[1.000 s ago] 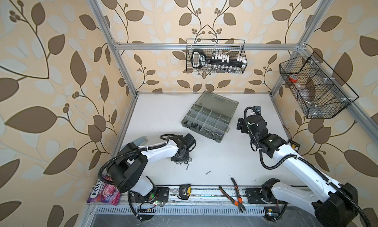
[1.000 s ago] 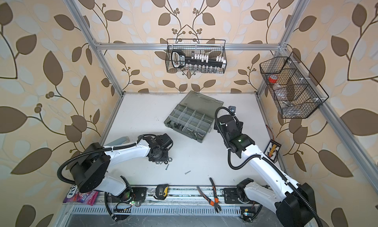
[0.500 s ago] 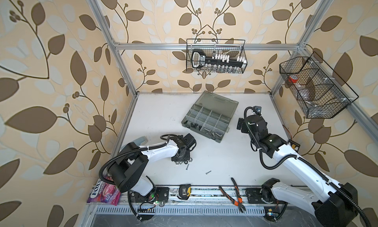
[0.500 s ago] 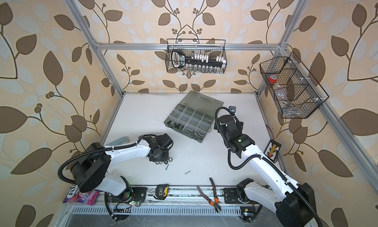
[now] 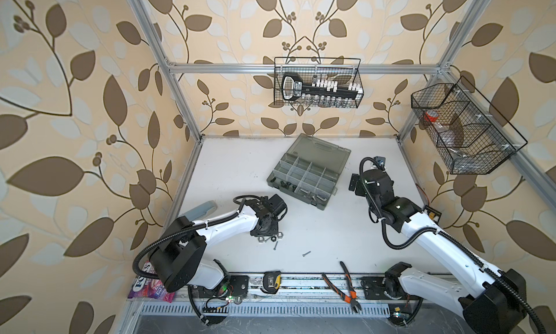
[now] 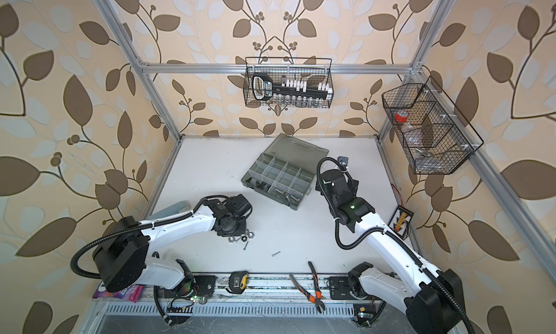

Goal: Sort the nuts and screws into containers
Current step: 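Lift the black nut with the left gripper and carry it toward the box, then open the left gripper to drop the black nut into the nut compartment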

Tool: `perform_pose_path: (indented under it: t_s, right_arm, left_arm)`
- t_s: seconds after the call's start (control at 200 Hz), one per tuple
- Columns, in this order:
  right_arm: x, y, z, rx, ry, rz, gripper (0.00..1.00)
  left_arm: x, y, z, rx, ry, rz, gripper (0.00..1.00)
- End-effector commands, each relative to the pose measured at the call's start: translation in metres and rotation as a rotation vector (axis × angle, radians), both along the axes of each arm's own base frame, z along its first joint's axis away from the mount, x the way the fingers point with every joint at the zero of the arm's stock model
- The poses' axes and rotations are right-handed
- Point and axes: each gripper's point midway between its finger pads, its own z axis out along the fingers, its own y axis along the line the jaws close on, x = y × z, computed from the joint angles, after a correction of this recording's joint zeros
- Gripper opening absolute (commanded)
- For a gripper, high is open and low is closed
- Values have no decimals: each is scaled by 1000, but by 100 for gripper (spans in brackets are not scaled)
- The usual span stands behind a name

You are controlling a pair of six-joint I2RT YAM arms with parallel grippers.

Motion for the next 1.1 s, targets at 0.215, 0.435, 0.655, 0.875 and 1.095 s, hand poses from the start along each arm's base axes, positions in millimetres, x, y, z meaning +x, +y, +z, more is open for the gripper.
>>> perform_pose_path:
  t_s: [0.215, 0.435, 0.655, 0.875, 1.095]
  right_arm:
    - [-9, -12, 9, 70, -47, -84, 100]
    - [-16, -16, 12, 95, -71, -100, 100]
    - [-23, -21, 22, 119, -115, -108, 100]
    - [-26, -21, 23, 124, -120, -97, 100]
    - [-29, -21, 23, 133, -128, -92, 100]
  left_arm:
    - [62, -55, 73, -133, -239, -116, 17]
    - [110, -126, 102, -215, -327, -227, 17]
    - [144, -185, 111, -258, -360, -314, 17]
    - [163, -218, 96, -278, -339, -365, 17]
    - [179, -242, 78, -285, -337, -400, 17]
